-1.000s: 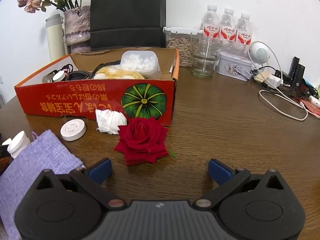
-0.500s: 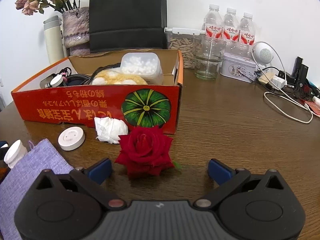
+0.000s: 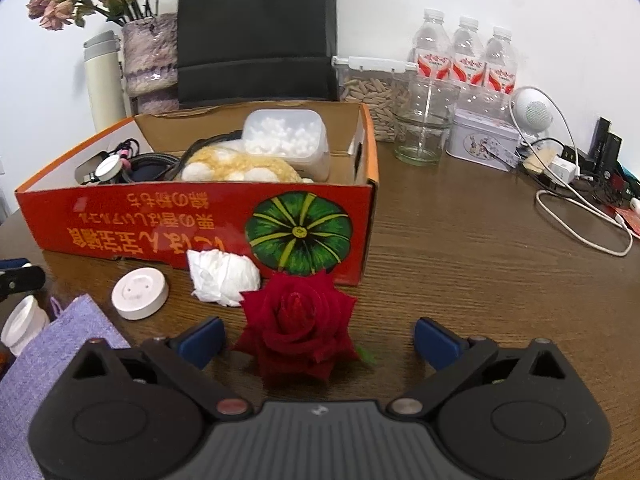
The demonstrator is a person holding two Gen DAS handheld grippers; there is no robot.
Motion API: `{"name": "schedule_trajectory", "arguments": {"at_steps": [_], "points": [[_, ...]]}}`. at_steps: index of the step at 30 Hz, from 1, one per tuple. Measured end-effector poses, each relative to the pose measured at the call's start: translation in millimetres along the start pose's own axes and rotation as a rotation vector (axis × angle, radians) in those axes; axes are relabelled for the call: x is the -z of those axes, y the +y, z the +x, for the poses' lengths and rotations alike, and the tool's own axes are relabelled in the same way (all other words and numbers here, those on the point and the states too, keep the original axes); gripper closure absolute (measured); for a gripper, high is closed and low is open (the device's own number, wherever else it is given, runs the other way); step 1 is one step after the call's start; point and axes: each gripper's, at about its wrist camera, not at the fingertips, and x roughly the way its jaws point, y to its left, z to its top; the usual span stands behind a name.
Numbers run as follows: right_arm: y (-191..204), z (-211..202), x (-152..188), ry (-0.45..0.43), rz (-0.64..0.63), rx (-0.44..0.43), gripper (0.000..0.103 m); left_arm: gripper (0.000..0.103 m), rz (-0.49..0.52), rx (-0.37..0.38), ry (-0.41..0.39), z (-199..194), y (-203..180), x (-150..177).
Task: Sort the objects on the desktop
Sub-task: 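Grasp a white oval cap with the left tool while the right tool grasps the red rose, then carry the white cap and red rose into the box and release both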
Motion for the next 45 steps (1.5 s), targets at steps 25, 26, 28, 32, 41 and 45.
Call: {"name": "schedule_trajectory", "arguments": {"at_steps": [25, 26, 28, 32, 41, 45], "points": [[33, -37, 3, -0.121, -0.08, -0.036, 0.07, 0.076, -0.032, -0.004, -0.075, -20, 0, 0], [36, -39, 2, -0.126, -0.084, -0.037, 0.071, 0.076, -0.033, -0.001, -0.078, -21, 0, -1], [40, -44, 0, -0.14, -0.086, -0.045, 0.071, 0.076, -0.036, 0.009, -0.088, -24, -1, -3], [47, -57, -12, -0.195, -0.078, -0.071, 0.072, 0.076, -0.037, 0.025, -0.126, -35, -1, -13], [60, -75, -61, -0.34, -0.064, -0.099, 0.072, 0.075, -0.043, 0.046, -0.233, -47, -11, -57], [62, -71, -78, -0.382, -0.042, -0.107, 0.072, 0.075, -0.071, 0.068, -0.256, -41, -17, -74]]}}
